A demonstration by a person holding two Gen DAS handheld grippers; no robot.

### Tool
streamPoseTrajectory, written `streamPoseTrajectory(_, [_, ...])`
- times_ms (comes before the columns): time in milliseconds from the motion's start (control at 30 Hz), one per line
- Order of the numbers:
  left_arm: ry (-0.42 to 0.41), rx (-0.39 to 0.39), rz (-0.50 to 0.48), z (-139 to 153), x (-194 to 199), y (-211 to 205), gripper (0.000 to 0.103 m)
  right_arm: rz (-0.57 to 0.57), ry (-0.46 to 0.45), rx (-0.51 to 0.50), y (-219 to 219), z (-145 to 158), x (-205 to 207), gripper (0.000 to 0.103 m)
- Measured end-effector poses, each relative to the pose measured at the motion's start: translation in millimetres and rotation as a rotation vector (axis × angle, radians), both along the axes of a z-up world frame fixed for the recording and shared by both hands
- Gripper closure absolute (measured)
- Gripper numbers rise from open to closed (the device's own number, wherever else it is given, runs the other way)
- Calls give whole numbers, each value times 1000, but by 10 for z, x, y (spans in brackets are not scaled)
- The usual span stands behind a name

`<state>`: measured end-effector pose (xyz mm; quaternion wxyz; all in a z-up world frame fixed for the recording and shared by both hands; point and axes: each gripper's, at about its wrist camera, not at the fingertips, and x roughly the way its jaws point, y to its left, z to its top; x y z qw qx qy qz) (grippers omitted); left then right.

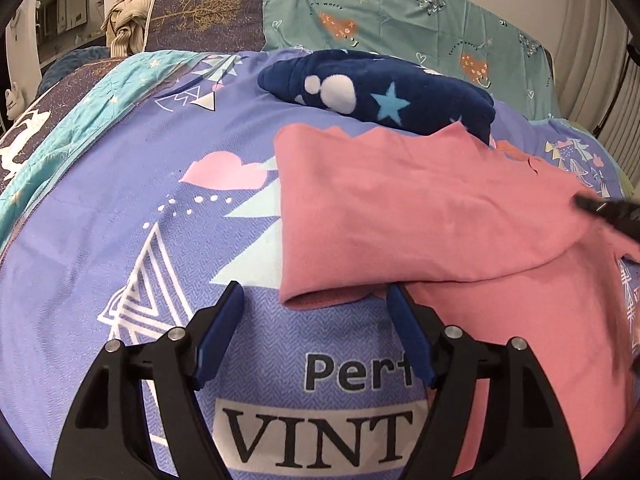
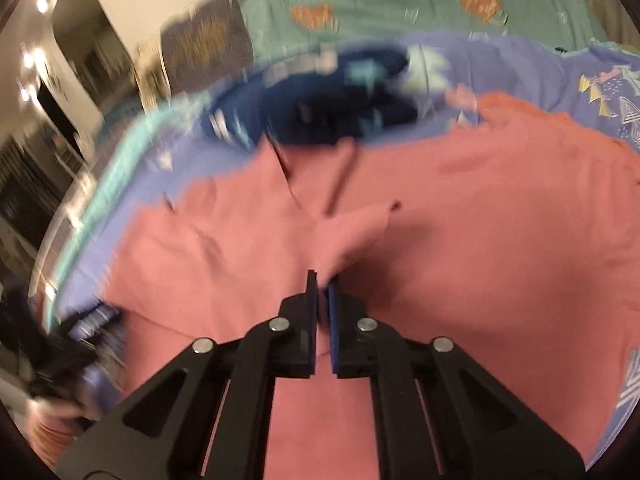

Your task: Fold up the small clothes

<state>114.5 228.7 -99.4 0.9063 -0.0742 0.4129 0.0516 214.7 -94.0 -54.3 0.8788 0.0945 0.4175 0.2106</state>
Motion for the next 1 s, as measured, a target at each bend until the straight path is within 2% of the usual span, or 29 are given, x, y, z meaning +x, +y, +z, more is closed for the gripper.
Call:
streamPoseTrajectory(100, [-4, 7, 0, 2, 3, -15, 29, -41, -79, 16, -257, 333, -133, 98])
streamPoseTrajectory(200, [-10, 25, -7, 7, -21, -60, 29, -101, -95, -22, -588, 428, -192, 98])
streamPoseTrajectory(333, [-8, 56, -29, 5, -13, -151, 29, -190, 5, -72, -966, 94, -99, 98])
streamPoseTrajectory(500, [-14, 72, -38, 14, -40, -195, 29, -230, 93, -27, -1173, -316, -25, 98])
streamPoseTrajectory(600, [-13, 70, -31, 14, -60, -181, 29, -225, 76, -10, -1164, -286, -33, 97])
streamPoseTrajectory(733, [-28, 68, -50, 67, -158, -195, 29, -253, 49, -116, -1151, -163, -86, 96])
streamPoseTrajectory(800, [-61, 53, -66, 163, -253, -197, 39, -270, 55, -121, -1214, -172, -87, 94])
streamPoseTrajectory(867, [-95, 26, -53, 288, -315, -166, 65, -280, 69, -75, -1323, -196, -88, 92])
streamPoseTrajectory(933, [-134, -30, -52, 426, -328, -122, 76, -281, 89, -29, -1386, -227, -81, 88])
streamPoseTrajectory(1000, [-161, -48, -62, 552, -244, -131, 76, -273, 110, 10, -1393, -252, -46, 67])
